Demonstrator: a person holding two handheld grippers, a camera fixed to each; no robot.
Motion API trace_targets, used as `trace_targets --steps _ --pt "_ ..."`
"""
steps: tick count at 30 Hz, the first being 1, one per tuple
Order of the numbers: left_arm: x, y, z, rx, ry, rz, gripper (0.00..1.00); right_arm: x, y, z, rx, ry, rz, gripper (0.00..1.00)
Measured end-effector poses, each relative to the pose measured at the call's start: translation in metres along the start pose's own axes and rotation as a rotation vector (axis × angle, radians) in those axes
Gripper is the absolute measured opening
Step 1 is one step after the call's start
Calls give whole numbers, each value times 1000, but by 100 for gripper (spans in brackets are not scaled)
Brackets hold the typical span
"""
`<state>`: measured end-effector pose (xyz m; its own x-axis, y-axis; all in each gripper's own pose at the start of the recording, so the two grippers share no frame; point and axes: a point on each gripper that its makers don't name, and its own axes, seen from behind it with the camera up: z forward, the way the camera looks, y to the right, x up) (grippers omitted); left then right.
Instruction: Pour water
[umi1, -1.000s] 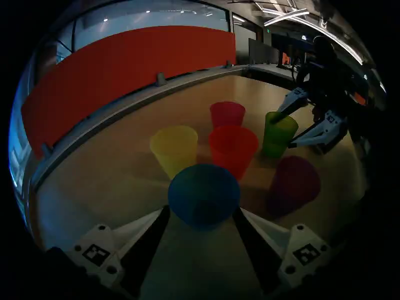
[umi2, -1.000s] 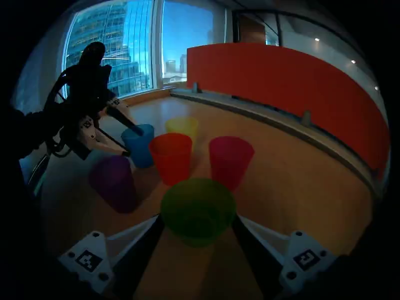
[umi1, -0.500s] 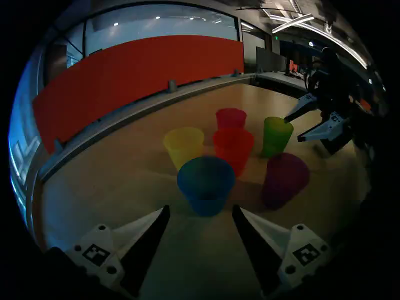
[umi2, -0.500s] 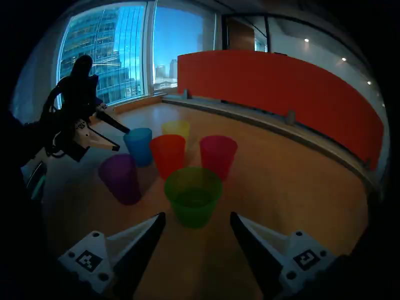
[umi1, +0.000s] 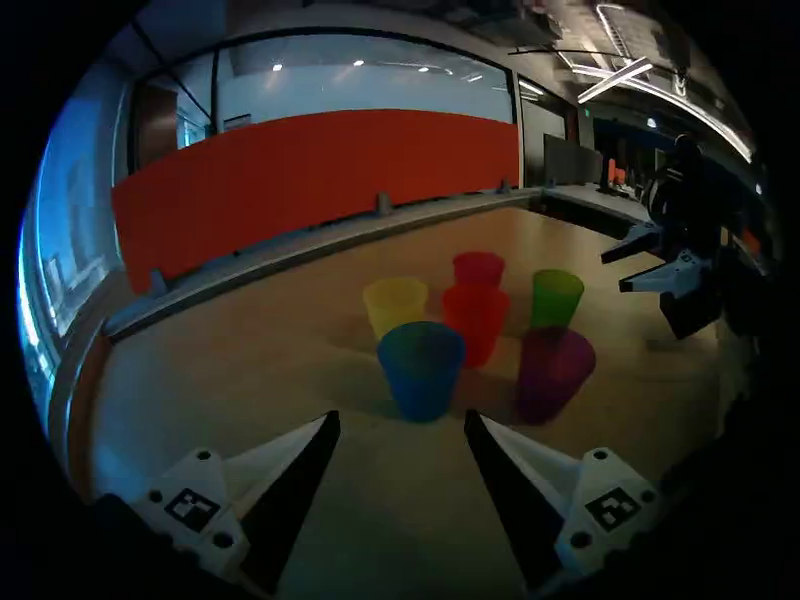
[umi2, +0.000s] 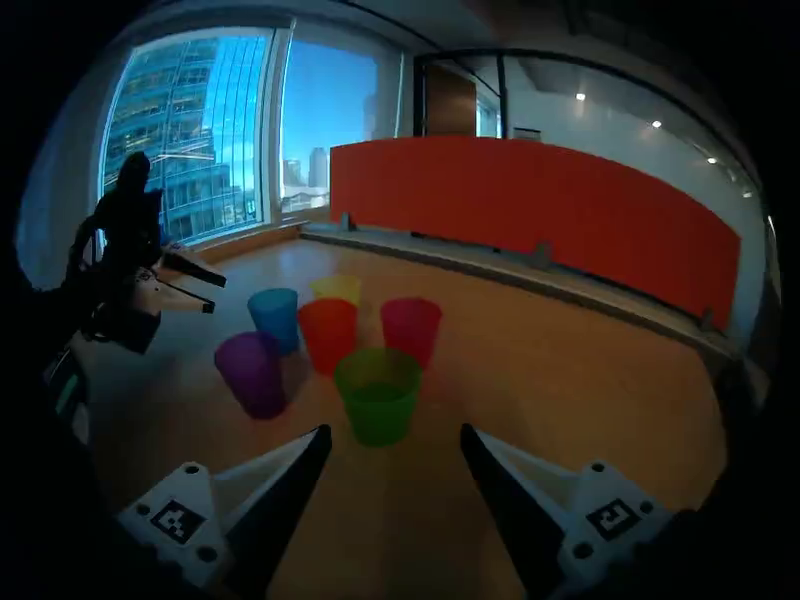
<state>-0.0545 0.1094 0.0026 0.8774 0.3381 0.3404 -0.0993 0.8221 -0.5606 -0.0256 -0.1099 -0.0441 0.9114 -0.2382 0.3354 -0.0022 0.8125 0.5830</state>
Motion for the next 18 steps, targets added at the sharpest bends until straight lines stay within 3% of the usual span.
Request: trace_targets --steps 5,11,18 --pt "2 -8 -12 63 58 -38 92 10 0 -7 -39 55 14 100" --pt "19 -25 -30 160 152 -76 93 27 10 -15 -114 131 26 100" --pt "38 -39 -48 260 248 -70 93 53 38 -28 -232 242 65 99"
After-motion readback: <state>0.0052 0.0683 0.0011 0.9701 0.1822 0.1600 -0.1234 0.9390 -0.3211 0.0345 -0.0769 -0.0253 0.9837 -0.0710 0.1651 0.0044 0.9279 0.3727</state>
